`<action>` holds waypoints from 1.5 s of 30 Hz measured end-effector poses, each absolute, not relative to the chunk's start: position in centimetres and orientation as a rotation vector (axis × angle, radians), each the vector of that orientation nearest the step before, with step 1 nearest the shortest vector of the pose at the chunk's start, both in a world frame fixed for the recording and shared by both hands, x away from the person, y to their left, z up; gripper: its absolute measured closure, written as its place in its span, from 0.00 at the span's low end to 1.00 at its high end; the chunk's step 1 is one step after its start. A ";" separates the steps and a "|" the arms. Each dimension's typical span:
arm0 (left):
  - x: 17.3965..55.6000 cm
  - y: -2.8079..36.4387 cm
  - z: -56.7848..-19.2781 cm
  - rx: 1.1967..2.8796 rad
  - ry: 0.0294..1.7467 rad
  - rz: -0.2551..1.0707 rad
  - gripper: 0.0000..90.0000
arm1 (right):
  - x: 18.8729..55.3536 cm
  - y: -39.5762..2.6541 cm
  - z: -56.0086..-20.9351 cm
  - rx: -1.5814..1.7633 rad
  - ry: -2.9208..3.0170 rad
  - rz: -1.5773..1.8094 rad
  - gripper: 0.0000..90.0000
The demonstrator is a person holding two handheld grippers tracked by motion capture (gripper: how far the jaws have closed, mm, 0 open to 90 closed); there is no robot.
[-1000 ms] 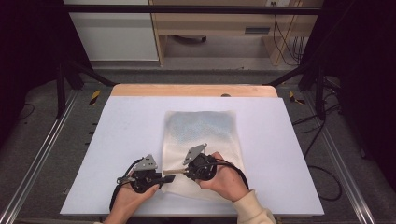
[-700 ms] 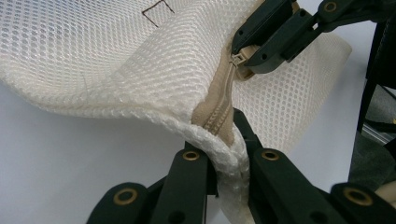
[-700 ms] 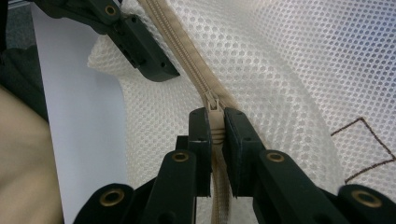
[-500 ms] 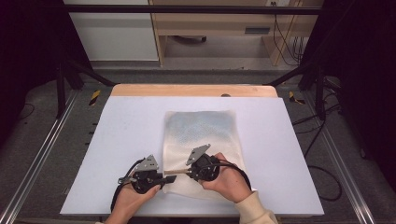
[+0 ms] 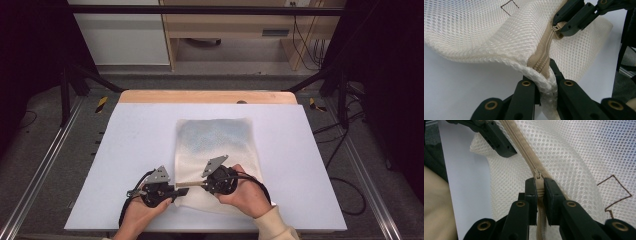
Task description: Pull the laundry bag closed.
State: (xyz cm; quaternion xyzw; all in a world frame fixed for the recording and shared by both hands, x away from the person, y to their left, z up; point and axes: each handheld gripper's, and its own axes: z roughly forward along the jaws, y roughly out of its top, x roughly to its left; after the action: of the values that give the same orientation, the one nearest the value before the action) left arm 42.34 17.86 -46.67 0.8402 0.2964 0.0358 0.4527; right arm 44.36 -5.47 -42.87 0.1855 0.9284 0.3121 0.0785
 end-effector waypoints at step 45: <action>42.2 17.6 -46.6 2.079 0.722 0.128 0.96 | 44.3 -6.5 -43.1 0.599 2.766 0.938 0.91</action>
State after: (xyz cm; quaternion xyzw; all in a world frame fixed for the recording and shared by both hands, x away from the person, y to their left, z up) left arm 42.22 17.57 -46.59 0.8414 0.2923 0.0518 0.4517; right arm 44.26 -6.47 -43.10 0.2002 0.9247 0.3137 0.0799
